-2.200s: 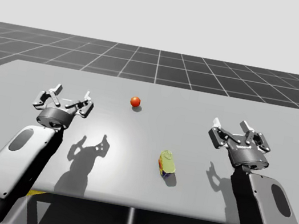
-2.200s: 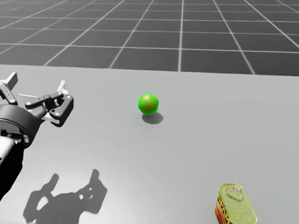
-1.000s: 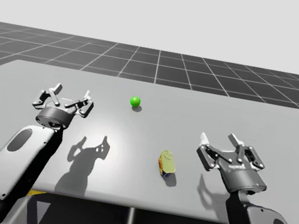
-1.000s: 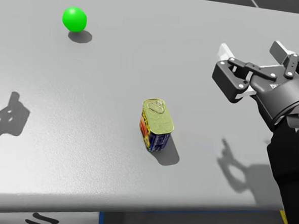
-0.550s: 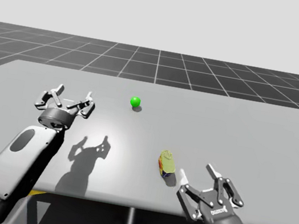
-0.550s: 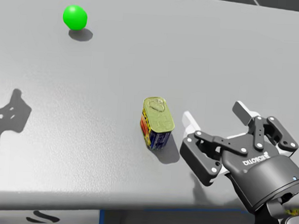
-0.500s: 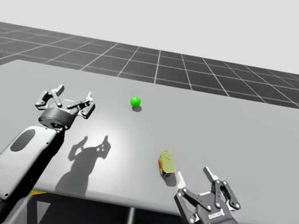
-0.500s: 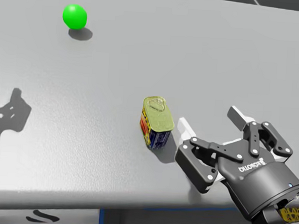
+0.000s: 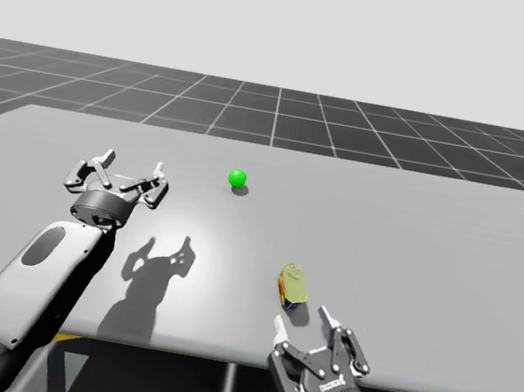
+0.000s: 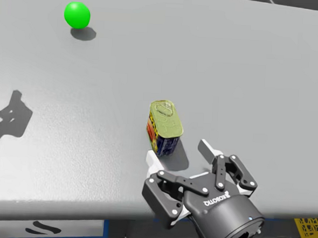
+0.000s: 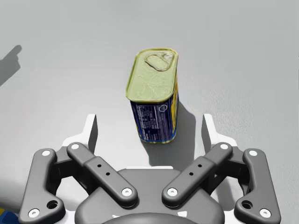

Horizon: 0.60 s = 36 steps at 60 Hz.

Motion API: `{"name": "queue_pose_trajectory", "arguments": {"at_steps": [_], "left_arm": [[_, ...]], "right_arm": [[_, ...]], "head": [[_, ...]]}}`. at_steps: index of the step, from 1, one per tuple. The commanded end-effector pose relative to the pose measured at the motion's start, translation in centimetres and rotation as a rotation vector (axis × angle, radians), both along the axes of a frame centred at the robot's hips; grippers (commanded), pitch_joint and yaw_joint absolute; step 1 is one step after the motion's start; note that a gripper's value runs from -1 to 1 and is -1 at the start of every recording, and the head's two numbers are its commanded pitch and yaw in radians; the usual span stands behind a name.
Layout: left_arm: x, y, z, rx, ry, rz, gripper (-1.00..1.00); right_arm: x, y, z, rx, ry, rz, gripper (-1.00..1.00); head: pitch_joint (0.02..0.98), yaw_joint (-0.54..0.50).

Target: Watch the red light. When it turns green, pick up the object.

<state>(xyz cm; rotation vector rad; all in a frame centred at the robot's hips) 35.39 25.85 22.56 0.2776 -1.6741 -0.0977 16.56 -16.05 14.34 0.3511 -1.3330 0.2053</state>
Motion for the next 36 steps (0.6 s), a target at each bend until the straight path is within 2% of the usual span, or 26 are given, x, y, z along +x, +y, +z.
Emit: {"name": "queue_pose_trajectory", "arguments": {"at_steps": [1, 6, 11, 15, 18, 22, 29, 33, 36], "left_arm": [[0.0, 0.0, 0.0, 0.000, 0.000, 0.000, -1.00], [0.0, 0.0, 0.0, -0.001, 0.000, 0.000, -1.00], [0.0, 0.0, 0.0, -0.002, 0.000, 0.001, -1.00], [0.0, 0.0, 0.0, -0.001, 0.000, 0.000, -1.00], [0.0, 0.0, 0.0, 0.000, 0.000, 0.000, -1.00], [0.1, 0.0, 0.0, 0.000, 0.001, 0.000, -1.00], [0.1, 0.0, 0.0, 0.002, 0.004, -0.002, -1.00], [0.1, 0.0, 0.0, 0.001, 0.005, -0.002, -1.00], [0.1, 0.0, 0.0, 0.001, 0.005, -0.002, -1.00]], "right_arm": [[1.2, 1.0, -1.0, -0.039, -0.011, -0.052, -1.00], [1.9, 1.2, -1.4, -0.047, 0.001, -0.070, -1.00], [2.9, 1.6, -2.1, -0.088, -0.008, -0.099, -1.00], [3.5, 2.0, -2.3, -0.099, -0.002, -0.098, -1.00], [4.0, 2.3, -2.5, -0.120, -0.005, -0.105, -1.00], [4.5, 2.6, -2.6, -0.118, 0.009, -0.103, -1.00], [5.4, 3.0, -2.6, -0.140, 0.008, -0.110, -1.00], [5.9, 3.1, -2.7, -0.180, -0.020, -0.128, -1.00], [5.9, 3.1, -2.7, -0.186, -0.018, -0.137, -1.00]], "head": [[0.899, -0.17], [0.899, -0.17], [0.899, -0.16], [0.899, -0.16], [0.898, -0.15], [0.897, -0.15], [0.895, -0.15], [0.892, -0.15], [0.892, -0.15]]}}
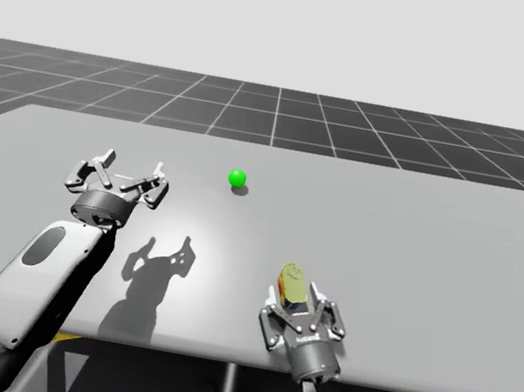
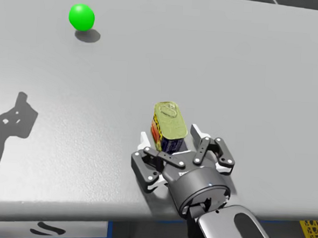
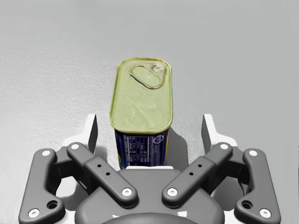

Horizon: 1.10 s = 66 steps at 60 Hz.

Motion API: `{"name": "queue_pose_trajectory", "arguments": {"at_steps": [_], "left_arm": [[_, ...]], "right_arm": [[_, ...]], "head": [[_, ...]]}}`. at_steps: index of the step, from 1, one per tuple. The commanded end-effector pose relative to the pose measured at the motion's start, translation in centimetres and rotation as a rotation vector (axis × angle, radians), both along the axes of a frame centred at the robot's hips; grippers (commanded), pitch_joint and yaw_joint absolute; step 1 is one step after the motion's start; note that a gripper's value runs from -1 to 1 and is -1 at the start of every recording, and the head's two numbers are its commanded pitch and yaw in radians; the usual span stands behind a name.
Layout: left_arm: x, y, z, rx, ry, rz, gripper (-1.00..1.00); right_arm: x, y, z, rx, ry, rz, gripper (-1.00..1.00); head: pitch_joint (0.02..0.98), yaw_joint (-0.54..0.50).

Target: Watch the red light. When it turns green, pick up the object.

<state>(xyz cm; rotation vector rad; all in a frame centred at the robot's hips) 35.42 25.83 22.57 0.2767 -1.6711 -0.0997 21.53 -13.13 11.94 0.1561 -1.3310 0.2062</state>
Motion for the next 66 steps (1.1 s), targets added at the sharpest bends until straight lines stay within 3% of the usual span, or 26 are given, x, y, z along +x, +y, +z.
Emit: {"name": "queue_pose_trajectory", "arguments": {"at_steps": [1, 4, 6, 7, 8, 18, 43, 57, 66], "left_arm": [[0.0, 0.0, 0.0, 0.000, 0.003, 0.000, -1.00], [0.0, 0.0, 0.0, 0.001, 0.003, 0.000, -1.00], [0.0, 0.0, 0.0, 0.001, 0.003, -0.001, -1.00], [0.0, 0.0, 0.0, 0.001, 0.003, -0.002, -1.00], [0.1, 0.0, -0.1, 0.002, 0.003, -0.002, -1.00], [0.1, 0.0, -0.1, 0.002, 0.005, -0.003, -1.00], [-0.1, -0.1, -0.3, 0.006, 0.010, -0.005, -1.00], [-0.1, -0.1, -0.2, 0.003, 0.006, -0.005, -1.00], [0.0, 0.0, -0.2, 0.002, 0.005, -0.006, -1.00]], "right_arm": [[0.9, 0.2, -0.4, -0.066, -0.021, -0.042, -1.00], [0.9, 0.1, -0.5, -0.074, -0.017, -0.022, -1.00], [0.8, 0.1, -0.6, -0.103, -0.049, -0.045, -0.53], [0.8, 0.1, -0.7, -0.093, -0.049, -0.057, 0.55], [0.7, 0.1, -0.7, -0.092, -0.042, -0.058, 0.97], [0.7, 0.0, -0.8, -0.092, -0.039, -0.069, 1.00], [0.6, -0.2, -0.9, -0.087, -0.045, -0.079, 1.00], [0.6, -0.3, -0.2, -0.077, -0.077, -0.067, 1.00], [1.4, -0.5, 2.2, -0.085, -0.138, -0.055, 1.00]], "head": [[0.890, -0.15], [0.887, -0.15], [0.886, -0.15], [0.883, -0.15], [0.880, -0.15], [0.837, -0.15], [0.477, -0.19], [0.420, -0.19], [0.413, -0.19]]}}
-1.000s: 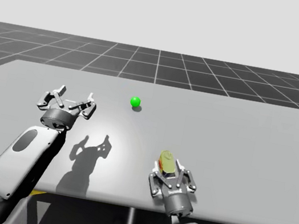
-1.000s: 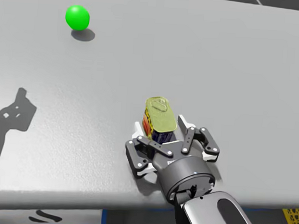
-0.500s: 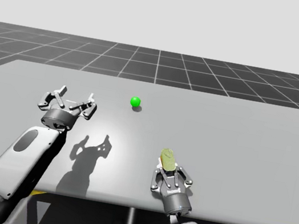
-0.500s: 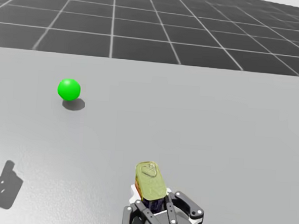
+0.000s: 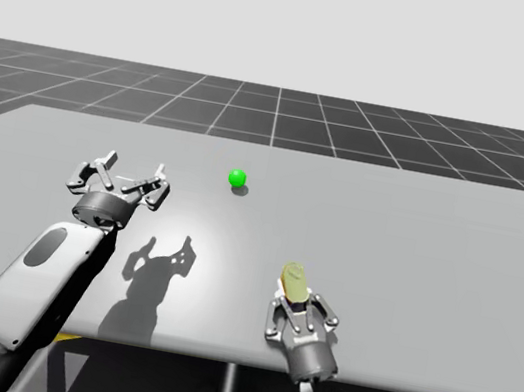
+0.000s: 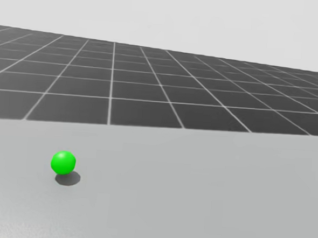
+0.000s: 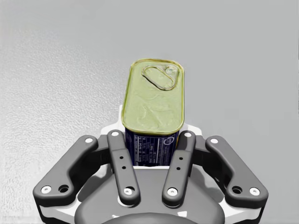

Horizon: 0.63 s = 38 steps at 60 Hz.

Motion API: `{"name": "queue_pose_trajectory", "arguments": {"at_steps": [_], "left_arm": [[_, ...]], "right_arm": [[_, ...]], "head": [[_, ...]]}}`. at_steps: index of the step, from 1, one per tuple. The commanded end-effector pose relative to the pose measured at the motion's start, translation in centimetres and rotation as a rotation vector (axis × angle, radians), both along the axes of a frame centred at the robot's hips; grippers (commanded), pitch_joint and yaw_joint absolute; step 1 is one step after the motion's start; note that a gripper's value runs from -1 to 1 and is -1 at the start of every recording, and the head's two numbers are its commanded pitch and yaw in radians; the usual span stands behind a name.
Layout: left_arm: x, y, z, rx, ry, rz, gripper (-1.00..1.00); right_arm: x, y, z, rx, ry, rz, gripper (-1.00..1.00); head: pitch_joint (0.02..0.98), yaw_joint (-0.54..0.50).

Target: Watch the red light. When it turns green, pick up the object.

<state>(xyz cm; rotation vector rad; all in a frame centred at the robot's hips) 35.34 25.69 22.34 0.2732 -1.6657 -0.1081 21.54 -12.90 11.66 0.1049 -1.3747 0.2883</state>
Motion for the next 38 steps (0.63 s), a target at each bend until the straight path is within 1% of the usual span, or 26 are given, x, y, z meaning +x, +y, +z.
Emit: {"name": "queue_pose_trajectory", "arguments": {"at_steps": [1, 4, 8, 11, 12, 14, 20, 23, 24, 27, 30, 35, 37, 38], "left_arm": [[0.0, 0.1, 0.0, -0.001, -0.002, 0.000, -1.00], [0.1, 0.1, 0.0, -0.001, -0.002, 0.001, -1.00], [0.1, 0.2, 0.1, -0.003, -0.003, 0.001, -1.00], [0.1, 0.2, 0.1, -0.003, -0.004, 0.001, -1.00], [0.1, 0.1, 0.1, -0.003, -0.004, 0.001, -1.00], [0.1, 0.1, 0.1, -0.002, -0.003, 0.000, -1.00], [0.1, 0.2, 0.1, -0.003, -0.004, 0.000, -1.00], [0.1, 0.2, 0.1, -0.004, -0.005, 0.001, -1.00], [0.1, 0.2, 0.2, -0.005, -0.005, 0.002, -1.00], [0.1, 0.2, 0.2, -0.006, -0.006, 0.002, -1.00], [0.1, 0.2, 0.2, -0.006, -0.006, 0.001, -1.00], [0.1, 0.1, 0.1, -0.005, -0.006, 0.000, -1.00], [0.1, 0.1, 0.1, -0.004, -0.006, 0.000, -1.00], [0.1, 0.1, 0.1, -0.004, -0.006, -0.001, -1.00]], "right_arm": [[1.5, -0.7, 2.7, -0.004, -0.091, -0.081, 1.00], [1.7, -0.7, 3.2, -0.005, -0.107, -0.080, 1.00], [2.5, -0.9, 4.8, -0.011, -0.162, -0.084, 1.00], [2.8, -1.0, 5.7, -0.013, -0.184, -0.086, 1.00], [3.1, -1.1, 6.3, -0.016, -0.202, -0.088, 1.00], [3.4, -1.2, 7.3, -0.008, -0.226, -0.097, 1.00], [4.3, -1.9, 10.4, -0.042, -0.303, -0.096, 1.00], [4.6, -2.2, 11.5, -0.048, -0.331, -0.100, 1.00], [4.9, -2.5, 12.5, -0.049, -0.355, -0.103, 0.99], [5.1, -2.8, 13.6, -0.047, -0.380, -0.108, 1.00], [5.3, -3.3, 15.3, -0.049, -0.427, -0.118, 1.00], [5.4, -4.1, 17.8, -0.041, -0.487, -0.133, 1.00], [5.4, -4.3, 18.4, -0.040, -0.508, -0.136, 1.00], [5.3, -4.4, 19.0, -0.033, -0.523, -0.138, 1.00]], "head": [[0.413, -0.19], [0.411, -0.19], [0.408, -0.19], [0.407, -0.19], [0.405, -0.19], [0.405, -0.19], [0.403, -0.20], [0.404, -0.20], [0.405, -0.20], [0.405, -0.20], [0.404, -0.20], [0.403, -0.20], [0.403, -0.20], [0.403, -0.20]]}}
